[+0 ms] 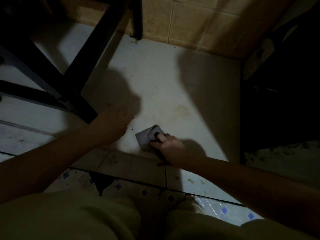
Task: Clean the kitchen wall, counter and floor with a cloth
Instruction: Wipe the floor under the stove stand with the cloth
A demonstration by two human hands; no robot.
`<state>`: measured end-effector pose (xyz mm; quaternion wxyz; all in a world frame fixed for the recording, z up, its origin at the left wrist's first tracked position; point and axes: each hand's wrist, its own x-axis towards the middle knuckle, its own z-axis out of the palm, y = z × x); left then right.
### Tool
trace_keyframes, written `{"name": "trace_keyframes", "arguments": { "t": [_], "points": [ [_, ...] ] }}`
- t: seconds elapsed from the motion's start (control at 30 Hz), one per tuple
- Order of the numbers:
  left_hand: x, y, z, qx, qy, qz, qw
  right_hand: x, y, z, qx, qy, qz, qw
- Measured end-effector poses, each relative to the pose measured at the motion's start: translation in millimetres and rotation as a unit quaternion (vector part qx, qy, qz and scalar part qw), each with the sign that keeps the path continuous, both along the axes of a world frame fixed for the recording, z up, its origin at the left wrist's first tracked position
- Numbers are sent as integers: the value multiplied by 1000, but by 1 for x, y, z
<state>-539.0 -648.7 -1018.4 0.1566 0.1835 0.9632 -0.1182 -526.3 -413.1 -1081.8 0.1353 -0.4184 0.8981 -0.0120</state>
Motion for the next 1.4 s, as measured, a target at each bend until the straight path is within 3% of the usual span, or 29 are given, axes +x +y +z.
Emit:
{"name": "trace_keyframes", "arguments": {
  "t": [0.1, 0.23, 0.4, 0.5, 0.87, 0.93, 1.03, 1.2, 1.4],
  "points": [
    [0, 2, -1, 23, 11, 0, 1000, -8, 22, -3, 0, -61, -47, 997],
    [-3, 8, 0, -2, 14, -7, 1000, -20, 59, -2, -8, -74, -188, 979],
    [-6, 15, 5, -31, -7, -10, 999, -35, 100, 3, -50, -48, -392, 917],
    [-2, 15, 6, -43, -2, -18, 999, -34, 101, 2, -56, -39, -446, 892],
    [17, 2, 21, -23, -18, 5, 1000, -9, 31, -6, -20, -70, -312, 947],
    [27, -9, 26, 1, -16, 31, 999, -2, 11, -7, 3, 2, -267, 964],
    [45, -29, 28, 47, -11, 69, 996, 4, -18, 1, -53, 58, -198, 977],
    [63, -58, 14, 53, -31, 56, 997, -11, -59, -5, -21, -62, -121, 990],
    [73, -61, 14, 126, -32, 57, 990, -26, -99, -3, 21, -81, -10, 996]
  ]
}}
